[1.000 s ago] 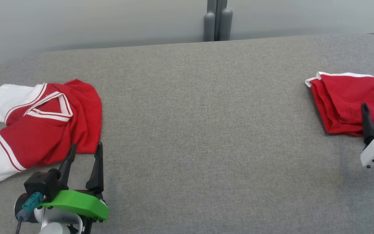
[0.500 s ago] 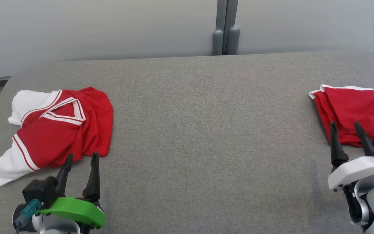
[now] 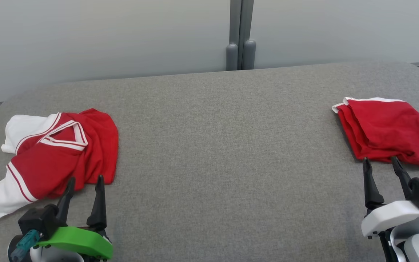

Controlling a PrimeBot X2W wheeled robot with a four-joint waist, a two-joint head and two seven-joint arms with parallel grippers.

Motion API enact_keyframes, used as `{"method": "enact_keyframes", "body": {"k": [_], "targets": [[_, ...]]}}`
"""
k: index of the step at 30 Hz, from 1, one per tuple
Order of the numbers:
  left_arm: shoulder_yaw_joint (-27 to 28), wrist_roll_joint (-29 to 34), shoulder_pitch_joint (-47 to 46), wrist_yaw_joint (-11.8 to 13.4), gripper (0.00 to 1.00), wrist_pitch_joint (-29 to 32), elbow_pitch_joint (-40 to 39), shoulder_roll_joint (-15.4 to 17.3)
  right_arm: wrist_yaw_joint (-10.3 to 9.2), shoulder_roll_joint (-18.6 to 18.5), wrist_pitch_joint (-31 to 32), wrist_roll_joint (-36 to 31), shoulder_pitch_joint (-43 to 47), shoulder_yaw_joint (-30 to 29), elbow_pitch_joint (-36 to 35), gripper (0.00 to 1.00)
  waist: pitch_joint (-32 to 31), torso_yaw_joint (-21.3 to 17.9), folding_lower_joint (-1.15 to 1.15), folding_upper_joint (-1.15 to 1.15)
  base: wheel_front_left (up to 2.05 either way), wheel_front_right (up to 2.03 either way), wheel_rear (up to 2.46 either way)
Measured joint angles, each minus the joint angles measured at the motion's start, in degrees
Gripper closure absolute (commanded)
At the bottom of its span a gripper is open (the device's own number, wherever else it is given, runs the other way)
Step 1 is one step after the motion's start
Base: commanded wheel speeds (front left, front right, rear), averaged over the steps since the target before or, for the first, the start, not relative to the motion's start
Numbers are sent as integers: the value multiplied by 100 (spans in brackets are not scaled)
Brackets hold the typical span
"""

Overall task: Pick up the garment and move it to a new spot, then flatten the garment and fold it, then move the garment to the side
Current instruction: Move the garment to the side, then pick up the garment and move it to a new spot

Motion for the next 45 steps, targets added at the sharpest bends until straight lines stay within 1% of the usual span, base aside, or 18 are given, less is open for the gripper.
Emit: {"method": "enact_keyframes", "body": {"k": [3,9,13,16,20,23,29,34,38,41,43,45], "targets": [[8,36,0,-52,0,0,-2,-41,0,116,0,-74,136,-98,-69,0,0,-11,0,0,0,0,0],[71,56,0,-79,0,0,-3,-120,0,265,0,-221,244,-134,-250,0,14,-15,0,0,0,0,0],[73,156,1,-155,0,0,7,-149,0,282,0,-364,380,-272,-344,0,23,28,0,0,0,0,0],[59,201,0,-160,0,0,10,-191,-1,297,1,-410,443,-311,-419,0,29,110,0,0,0,0,0],[71,223,-1,-202,0,0,13,-328,0,365,0,-471,443,-188,-569,0,55,329,0,0,0,0,0],[264,248,2,-169,0,0,0,-353,42,404,0,-556,435,11,-580,0,65,511,0,0,0,0,0],[800,247,265,-26,0,-15,-138,-410,366,453,0,-794,247,534,-556,0,61,925,0,0,0,0,0],[970,249,536,-23,0,-15,-156,-492,566,511,0,-876,46,839,-495,0,28,1291,0,0,0,0,0],[954,310,579,-29,0,-15,-156,-497,566,597,0,-906,46,861,-421,0,-12,1588,0,0,0,0,0],[888,341,579,-81,0,-15,-137,-499,547,638,0,-906,51,778,-398,0,-43,1818,0,0,0,0,0],[799,350,578,-162,0,-15,-111,-499,478,648,0,-906,62,688,-401,0,-62,1969,0,0,0,0,0],[804,350,579,-176,0,-15,-108,-513,464,672,0,-906,62,695,-403,0,-81,2118,0,0,0,0,0]]}}
